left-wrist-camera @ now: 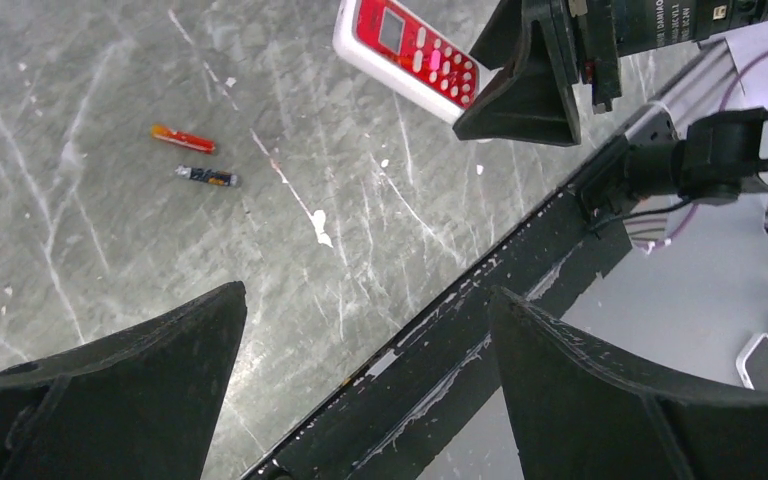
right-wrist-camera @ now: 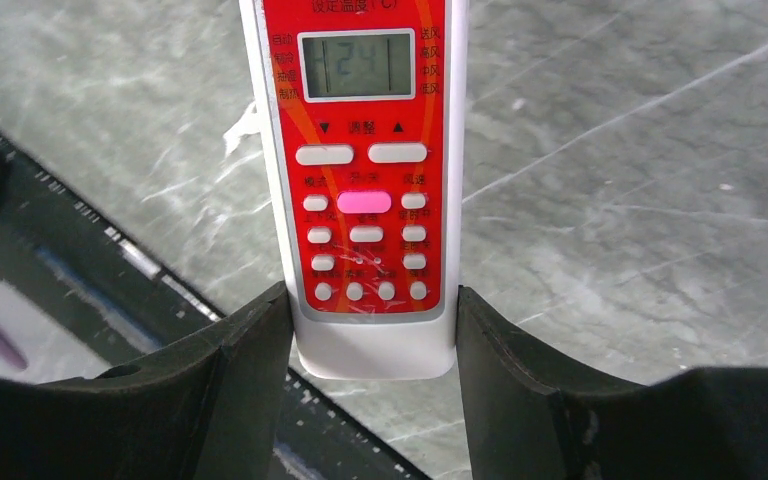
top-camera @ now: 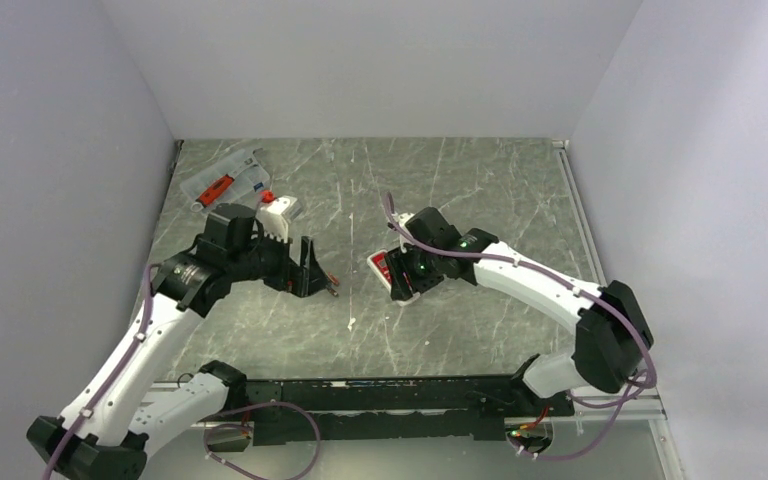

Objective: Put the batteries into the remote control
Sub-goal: Pick up the remote control from the center of the board, then turn over the remote control.

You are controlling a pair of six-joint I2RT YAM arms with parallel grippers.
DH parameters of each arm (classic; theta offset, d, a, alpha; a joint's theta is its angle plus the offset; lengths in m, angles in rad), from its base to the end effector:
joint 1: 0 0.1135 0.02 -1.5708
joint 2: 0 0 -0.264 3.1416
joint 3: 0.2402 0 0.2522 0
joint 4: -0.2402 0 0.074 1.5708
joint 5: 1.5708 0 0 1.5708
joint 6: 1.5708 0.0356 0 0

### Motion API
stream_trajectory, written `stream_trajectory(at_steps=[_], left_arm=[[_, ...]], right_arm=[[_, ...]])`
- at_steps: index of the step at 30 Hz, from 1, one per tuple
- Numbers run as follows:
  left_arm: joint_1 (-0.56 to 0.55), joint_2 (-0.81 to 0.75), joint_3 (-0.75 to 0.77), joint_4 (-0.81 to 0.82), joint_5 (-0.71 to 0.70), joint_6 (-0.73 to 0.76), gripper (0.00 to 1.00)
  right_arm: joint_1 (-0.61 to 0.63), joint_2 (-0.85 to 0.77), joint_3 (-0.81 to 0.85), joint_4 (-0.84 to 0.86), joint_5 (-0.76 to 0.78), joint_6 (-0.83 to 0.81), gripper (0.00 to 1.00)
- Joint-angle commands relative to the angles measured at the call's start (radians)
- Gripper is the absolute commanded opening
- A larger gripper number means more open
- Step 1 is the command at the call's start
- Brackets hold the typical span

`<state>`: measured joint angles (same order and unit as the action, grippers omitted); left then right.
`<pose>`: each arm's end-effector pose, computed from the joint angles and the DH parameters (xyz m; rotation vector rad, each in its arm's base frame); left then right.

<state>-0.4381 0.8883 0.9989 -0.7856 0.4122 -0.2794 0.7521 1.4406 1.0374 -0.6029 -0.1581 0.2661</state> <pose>0.1511 -0.0865 0.3384 0.4136 2.2796 -0.8401 0.2101 0.2043 0.2421 -0.7015 2.5752 0.5618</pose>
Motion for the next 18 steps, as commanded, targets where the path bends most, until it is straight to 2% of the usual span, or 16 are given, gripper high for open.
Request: stream_trajectory(at_steps=[1,8,18], left_arm=[[-0.02,0.039,0.07,0.009,0.113,0.082,0.95],[-0.127,0.076,0.141,-0.049,0.04,0.148,0.93],[-0.396,0.159,0.211,-0.107,-0.088,0.265,0.92]], right_arm=[[-0.003,-0.081,-0.028,-0.015,-0.15,-0.013,0.12],[-0.002,-0.201,-0.114,0.027,-0.325,0.036,0.12],[-0.002,-0.286,-0.226,0.117,-0.6,0.091,0.13]])
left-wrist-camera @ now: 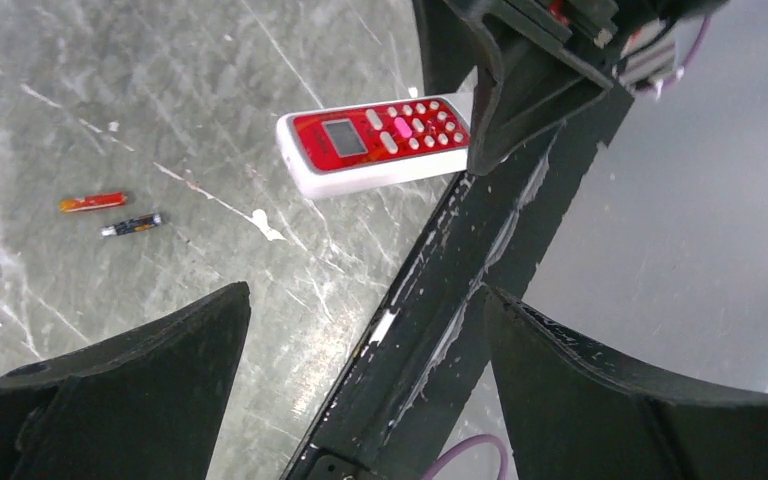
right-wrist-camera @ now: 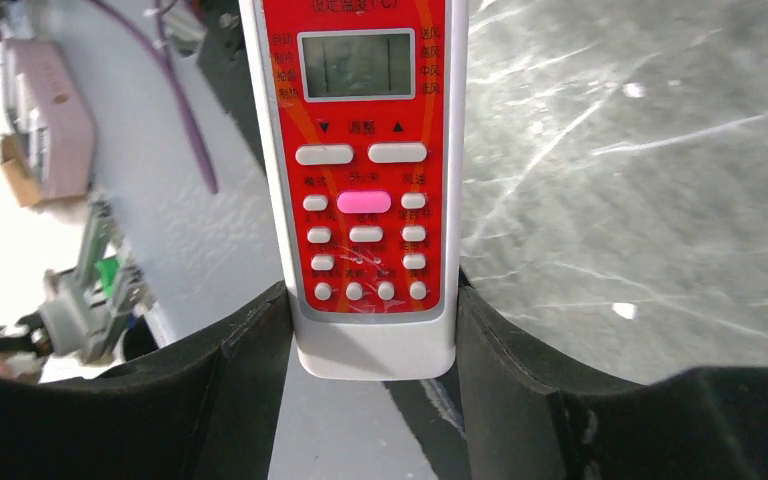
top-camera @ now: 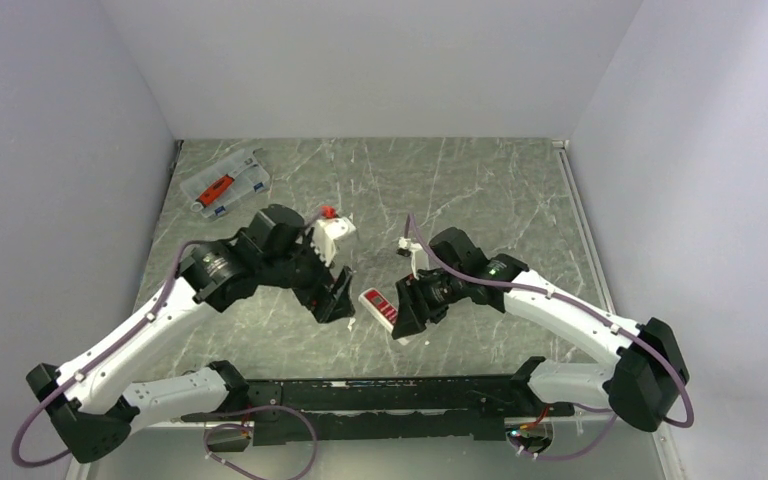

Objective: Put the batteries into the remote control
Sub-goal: Turn over the remote control.

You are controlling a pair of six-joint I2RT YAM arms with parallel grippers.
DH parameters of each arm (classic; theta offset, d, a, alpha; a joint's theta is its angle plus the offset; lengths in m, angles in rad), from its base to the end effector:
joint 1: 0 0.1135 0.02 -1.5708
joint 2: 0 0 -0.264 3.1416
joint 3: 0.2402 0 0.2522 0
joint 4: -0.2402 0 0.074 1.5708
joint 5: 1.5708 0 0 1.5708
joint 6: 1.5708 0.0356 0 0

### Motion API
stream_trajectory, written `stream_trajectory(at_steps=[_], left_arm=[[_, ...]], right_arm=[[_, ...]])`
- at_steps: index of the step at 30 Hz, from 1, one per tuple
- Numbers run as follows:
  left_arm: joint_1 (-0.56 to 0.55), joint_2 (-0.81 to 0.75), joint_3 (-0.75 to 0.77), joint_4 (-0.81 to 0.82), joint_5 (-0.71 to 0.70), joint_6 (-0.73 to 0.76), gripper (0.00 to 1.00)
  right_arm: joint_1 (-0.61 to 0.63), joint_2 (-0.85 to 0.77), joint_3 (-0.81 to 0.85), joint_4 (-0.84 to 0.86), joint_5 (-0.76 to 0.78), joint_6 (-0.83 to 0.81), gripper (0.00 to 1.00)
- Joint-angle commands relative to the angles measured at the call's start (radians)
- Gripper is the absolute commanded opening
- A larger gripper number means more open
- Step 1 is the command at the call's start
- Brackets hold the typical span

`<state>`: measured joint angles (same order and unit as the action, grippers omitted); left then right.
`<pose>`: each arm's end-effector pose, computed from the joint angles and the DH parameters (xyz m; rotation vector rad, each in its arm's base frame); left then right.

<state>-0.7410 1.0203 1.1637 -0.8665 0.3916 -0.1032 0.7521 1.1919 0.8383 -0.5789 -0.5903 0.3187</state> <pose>0.1354 -0.1423 0.3621 0.9480 2.1922 -0.8701 0.1578 0.1748 0.2471 -0.8325 2.5391 1.1435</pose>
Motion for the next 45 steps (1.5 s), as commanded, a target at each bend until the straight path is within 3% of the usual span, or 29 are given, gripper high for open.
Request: stream_trajectory(at_steps=[1,11,19,35,37,42,45], left_arm=[[-0.111,0.035,0.048,-0.028,-0.071,0.109,0.91],[-0.274,0.052,0.028,-0.022,-0.089,0.3,0.84],[-0.311,0.068,-0.006,-0.007,-0.089,0.348,0.78],[-0.334,0.055,-0.053,0.038,-0.078,0.387,0.71],[-0.334,0.047,-0.06,0.047,-0.079,0.388,0.67],[-0.337,0.048,-0.052,0.032,-0.065,0.393,0.47],[-0.337,0.052,-0.05,0.032,-0.065,0.393,0.44]], right_arm=[[-0.002,-0.038,-0.037,0.118,-0.194,0.049,0.14],[-0.002,0.005,-0.084,0.268,-0.391,0.142,0.14],[0.001,0.018,-0.102,0.392,-0.497,0.231,0.14],[0.016,0.0,-0.096,0.466,-0.537,0.293,0.14],[0.016,-0.001,-0.091,0.47,-0.536,0.299,0.13],[0.016,-0.01,-0.083,0.482,-0.534,0.307,0.13],[0.016,-0.011,-0.076,0.467,-0.526,0.304,0.13]])
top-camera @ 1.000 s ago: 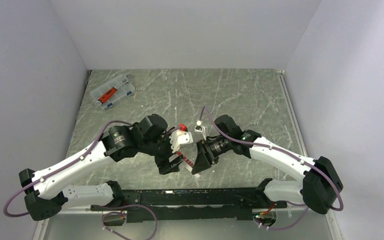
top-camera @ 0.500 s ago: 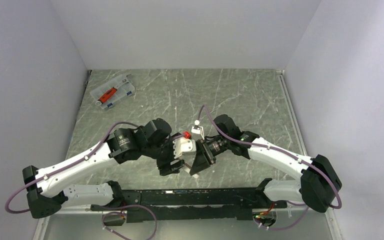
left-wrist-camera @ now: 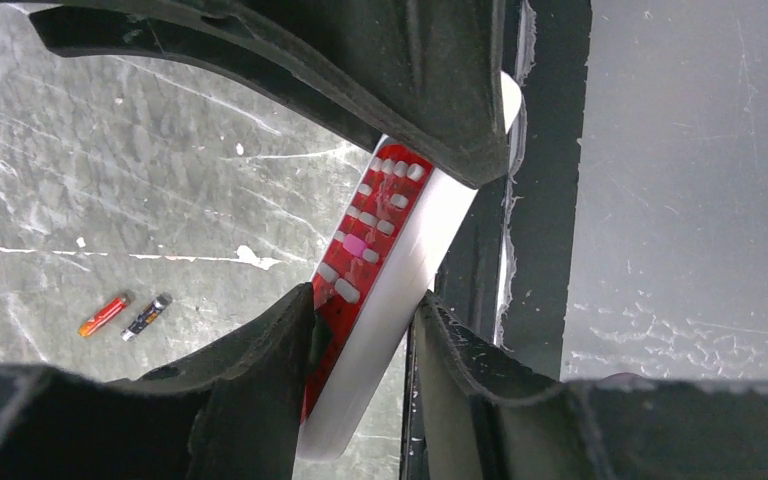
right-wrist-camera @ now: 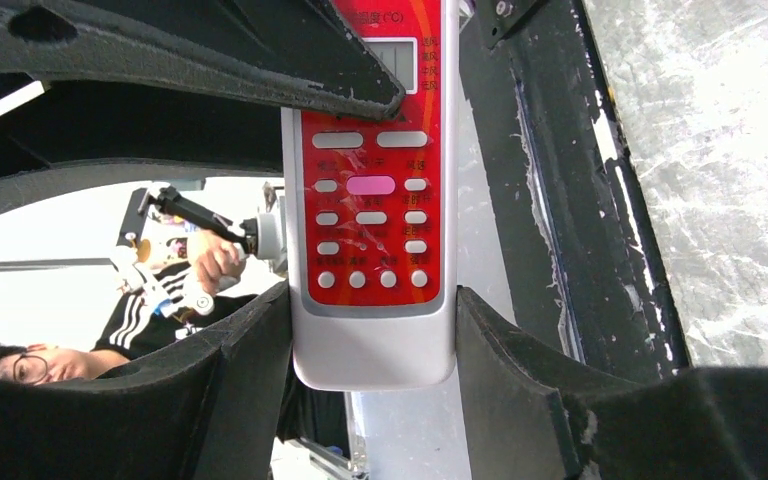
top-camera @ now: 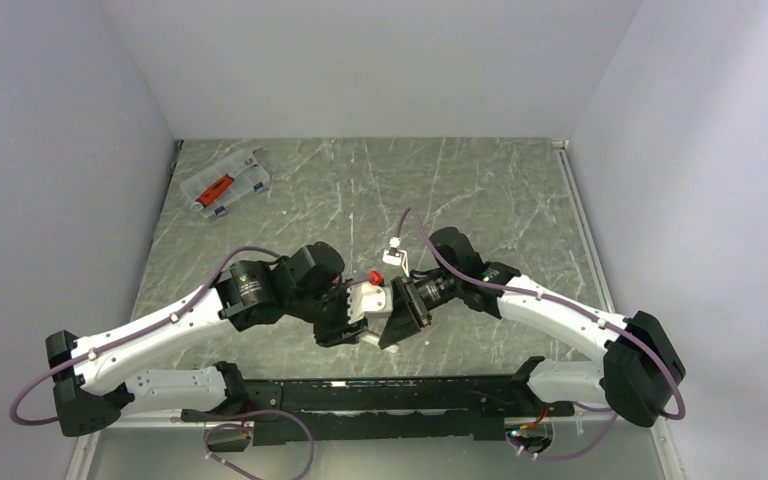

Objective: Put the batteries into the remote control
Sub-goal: Turn over the remote control.

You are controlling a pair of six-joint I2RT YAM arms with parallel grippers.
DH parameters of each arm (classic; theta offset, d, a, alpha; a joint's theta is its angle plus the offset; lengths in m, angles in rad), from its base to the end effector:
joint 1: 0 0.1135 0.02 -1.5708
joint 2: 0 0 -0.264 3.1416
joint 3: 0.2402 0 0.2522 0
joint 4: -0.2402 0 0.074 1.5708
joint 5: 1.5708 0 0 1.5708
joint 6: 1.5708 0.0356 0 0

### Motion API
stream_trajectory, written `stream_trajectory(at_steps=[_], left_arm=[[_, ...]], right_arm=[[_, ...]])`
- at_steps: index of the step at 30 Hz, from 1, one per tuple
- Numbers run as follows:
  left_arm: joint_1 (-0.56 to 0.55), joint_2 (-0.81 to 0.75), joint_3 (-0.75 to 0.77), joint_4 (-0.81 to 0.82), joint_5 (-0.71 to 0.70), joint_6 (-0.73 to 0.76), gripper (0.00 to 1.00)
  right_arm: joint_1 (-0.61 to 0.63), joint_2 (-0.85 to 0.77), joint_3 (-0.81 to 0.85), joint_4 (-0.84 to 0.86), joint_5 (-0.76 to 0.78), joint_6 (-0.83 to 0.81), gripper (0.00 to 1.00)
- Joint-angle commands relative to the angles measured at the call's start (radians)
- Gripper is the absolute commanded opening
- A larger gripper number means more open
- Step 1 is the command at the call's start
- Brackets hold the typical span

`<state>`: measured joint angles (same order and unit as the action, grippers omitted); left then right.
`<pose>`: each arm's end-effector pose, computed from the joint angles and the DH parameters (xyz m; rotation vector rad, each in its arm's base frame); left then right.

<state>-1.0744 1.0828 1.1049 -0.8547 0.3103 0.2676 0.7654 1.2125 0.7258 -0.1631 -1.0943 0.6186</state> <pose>0.0916 -0.1919 0.3323 1.6606 1.8502 -0.7338 0.1540 0.1918 0.2445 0.8977 -2.3361 -1.8820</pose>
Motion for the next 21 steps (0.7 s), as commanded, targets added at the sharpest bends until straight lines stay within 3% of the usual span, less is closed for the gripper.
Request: stream_trajectory(at_steps=[1,13,21], left_arm=[[-0.005,-0.011,0.008,0.02,0.018,0.021,0.42],[-0.009,0.001,0.026,0.0,0.021,0.027,0.0],[-0.01,-0.024,0.013,0.017,-0.016,0.025,0.0]], right_arm=[[0.003,-0.033,0.037,0.047,-0.02,0.002,0.13],[0.003,-0.058,0.052,0.008,0.017,0.007,0.18],[0.003,-0.062,0.063,-0.014,0.04,0.004,0.31]])
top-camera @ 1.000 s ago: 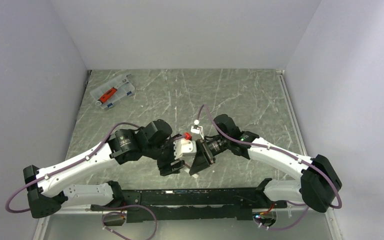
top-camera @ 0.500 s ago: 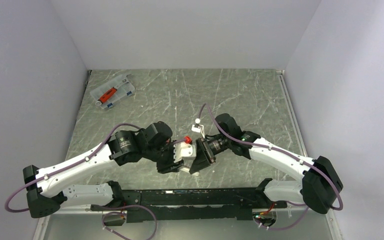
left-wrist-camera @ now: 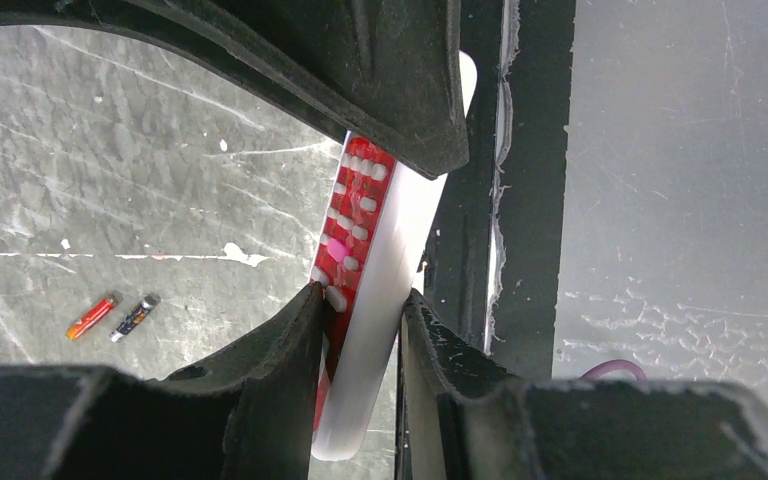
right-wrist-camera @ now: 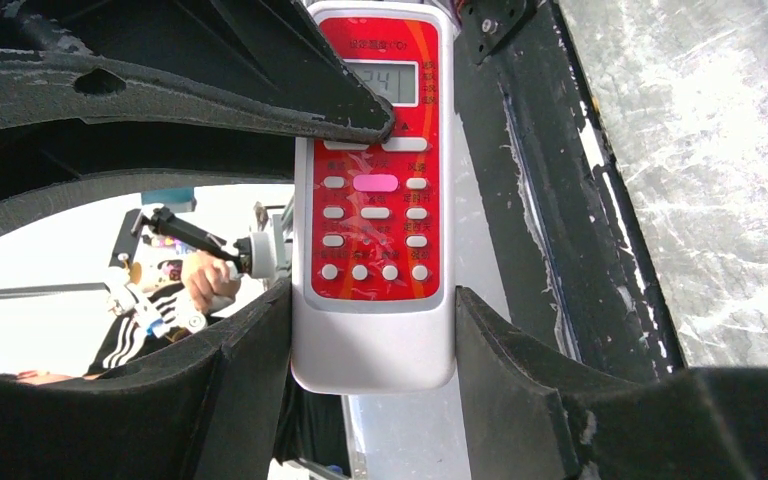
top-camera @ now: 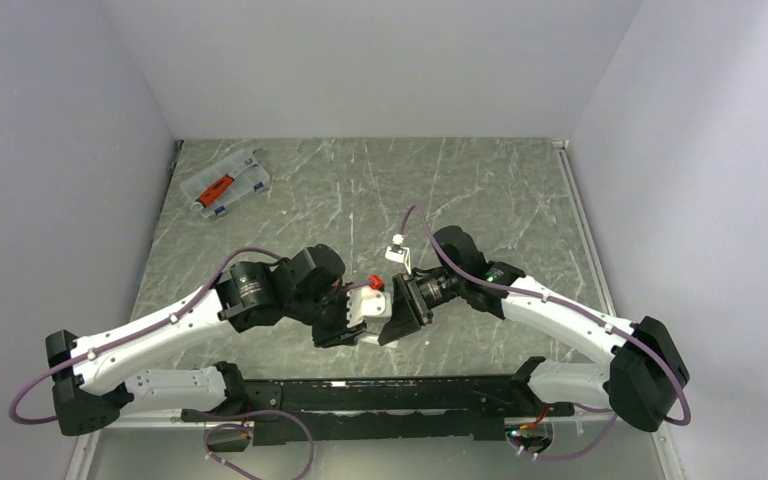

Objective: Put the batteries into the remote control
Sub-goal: Turn over the remote control.

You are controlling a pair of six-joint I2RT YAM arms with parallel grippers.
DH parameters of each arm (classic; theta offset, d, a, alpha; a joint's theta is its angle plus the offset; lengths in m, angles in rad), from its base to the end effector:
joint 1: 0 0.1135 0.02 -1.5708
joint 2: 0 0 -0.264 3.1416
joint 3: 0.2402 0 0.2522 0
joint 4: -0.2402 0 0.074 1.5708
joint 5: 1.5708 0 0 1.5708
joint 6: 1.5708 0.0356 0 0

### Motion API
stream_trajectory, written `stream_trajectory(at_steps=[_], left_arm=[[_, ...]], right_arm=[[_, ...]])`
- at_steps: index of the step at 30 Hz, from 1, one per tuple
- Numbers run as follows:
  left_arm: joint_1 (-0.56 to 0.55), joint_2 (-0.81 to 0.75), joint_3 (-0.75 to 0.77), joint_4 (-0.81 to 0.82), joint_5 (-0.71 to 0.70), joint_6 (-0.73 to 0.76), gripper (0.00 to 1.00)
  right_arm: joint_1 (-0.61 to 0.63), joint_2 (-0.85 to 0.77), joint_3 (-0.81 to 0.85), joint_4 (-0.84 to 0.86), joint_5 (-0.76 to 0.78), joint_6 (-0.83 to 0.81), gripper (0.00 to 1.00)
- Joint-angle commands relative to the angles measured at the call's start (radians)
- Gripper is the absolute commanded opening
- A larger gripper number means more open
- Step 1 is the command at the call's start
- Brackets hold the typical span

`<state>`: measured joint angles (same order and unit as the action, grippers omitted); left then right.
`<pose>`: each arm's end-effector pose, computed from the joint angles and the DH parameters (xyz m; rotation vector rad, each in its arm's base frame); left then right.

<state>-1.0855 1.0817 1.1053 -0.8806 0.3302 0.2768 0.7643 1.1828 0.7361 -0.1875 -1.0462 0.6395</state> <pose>0.0877 -0.1911 0.3309 1.7005 1.8505 -0.7522 0.1526 0.1890 0.2518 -0.8526 2.3634 1.8499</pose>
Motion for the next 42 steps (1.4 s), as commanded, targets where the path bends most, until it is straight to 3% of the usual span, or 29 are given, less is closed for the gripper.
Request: stream_trajectory(at_steps=[1,16,22,28,36,42], left_arm=[[0.001,-0.026,0.013,0.041,-0.036,0.02,0.0],[0.001,-0.056,-0.02,0.064,-0.031,0.025,0.0],[0.002,-0.055,-0.027,0.069,-0.023,0.017,0.0],[0.002,-0.06,-0.037,0.078,-0.013,-0.002,0.0],[0.002,-0.125,-0.084,0.113,0.001,-0.063,0.0],[0.002,-0.162,-0.103,0.139,0.02,-0.107,0.0]], right_arm=[[0.004,-0.031,0.056,0.009,-0.007,-0.017,0.32],[0.004,-0.014,0.11,-0.062,0.018,-0.065,0.62],[0.004,-0.018,0.154,-0.137,0.051,-0.116,0.69],[0.003,-0.034,0.187,-0.2,0.095,-0.163,0.71],[0.002,-0.096,0.246,-0.334,0.277,-0.267,0.72],[0.003,-0.196,0.22,-0.284,0.33,-0.292,0.72]])
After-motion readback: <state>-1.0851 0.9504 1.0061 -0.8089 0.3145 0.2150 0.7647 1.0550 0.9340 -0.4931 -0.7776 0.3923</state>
